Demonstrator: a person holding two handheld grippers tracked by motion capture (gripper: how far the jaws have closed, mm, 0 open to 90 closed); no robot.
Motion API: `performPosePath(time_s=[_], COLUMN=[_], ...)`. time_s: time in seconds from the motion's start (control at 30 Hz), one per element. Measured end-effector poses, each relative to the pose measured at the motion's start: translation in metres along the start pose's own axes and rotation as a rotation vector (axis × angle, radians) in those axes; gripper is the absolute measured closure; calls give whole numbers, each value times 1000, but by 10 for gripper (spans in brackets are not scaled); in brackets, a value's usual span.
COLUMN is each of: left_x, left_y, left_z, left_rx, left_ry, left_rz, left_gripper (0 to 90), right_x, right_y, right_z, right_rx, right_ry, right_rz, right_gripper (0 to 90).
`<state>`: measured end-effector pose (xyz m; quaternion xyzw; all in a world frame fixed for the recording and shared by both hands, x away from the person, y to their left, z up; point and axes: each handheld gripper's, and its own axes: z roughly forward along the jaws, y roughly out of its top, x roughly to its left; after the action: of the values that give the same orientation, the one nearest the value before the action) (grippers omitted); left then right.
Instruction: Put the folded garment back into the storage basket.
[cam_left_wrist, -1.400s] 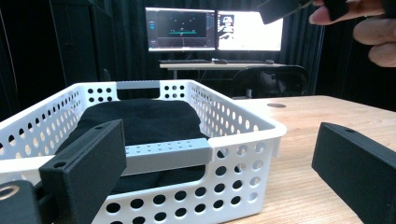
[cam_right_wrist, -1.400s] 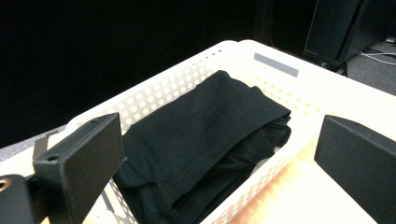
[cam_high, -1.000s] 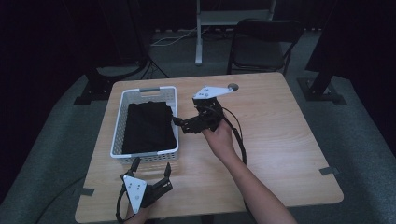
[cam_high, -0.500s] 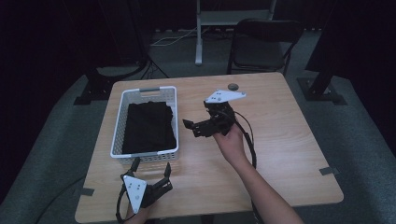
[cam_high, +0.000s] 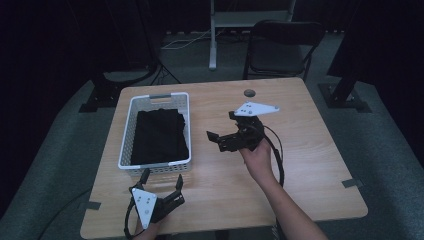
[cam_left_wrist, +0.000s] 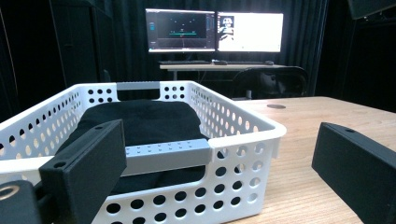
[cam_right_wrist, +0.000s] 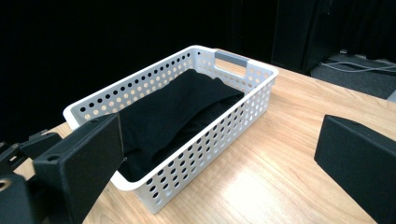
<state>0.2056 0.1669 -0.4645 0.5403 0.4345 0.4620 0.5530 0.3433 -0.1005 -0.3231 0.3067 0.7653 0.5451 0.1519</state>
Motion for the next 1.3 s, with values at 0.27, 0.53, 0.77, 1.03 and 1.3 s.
performPosePath(time_s=[0.27, 0.53, 0.77, 1.03, 1.3], left_x=[0, 0, 0, 0, 0], left_y=[0, 0, 0, 0, 0], left_z=[0, 0, 0, 0, 0], left_rx=[0, 1, 0, 0, 1], left_ry=[-1, -1, 1, 0, 1], left_rz=[1, 2, 3, 5, 3], left_gripper=[45, 45, 45, 45, 45], right_x=[-2, -8, -14, -20, -26], right_y=[-9, -20, -30, -46, -62], right_z=[-15, -36, -46, -65, -83], right_rx=[1, -19, -17, -16, -27], right_ry=[-33, -64, -79, -112, -123], right_rz=[-4, 20, 33, 39, 46], right_gripper=[14, 14, 14, 14, 14])
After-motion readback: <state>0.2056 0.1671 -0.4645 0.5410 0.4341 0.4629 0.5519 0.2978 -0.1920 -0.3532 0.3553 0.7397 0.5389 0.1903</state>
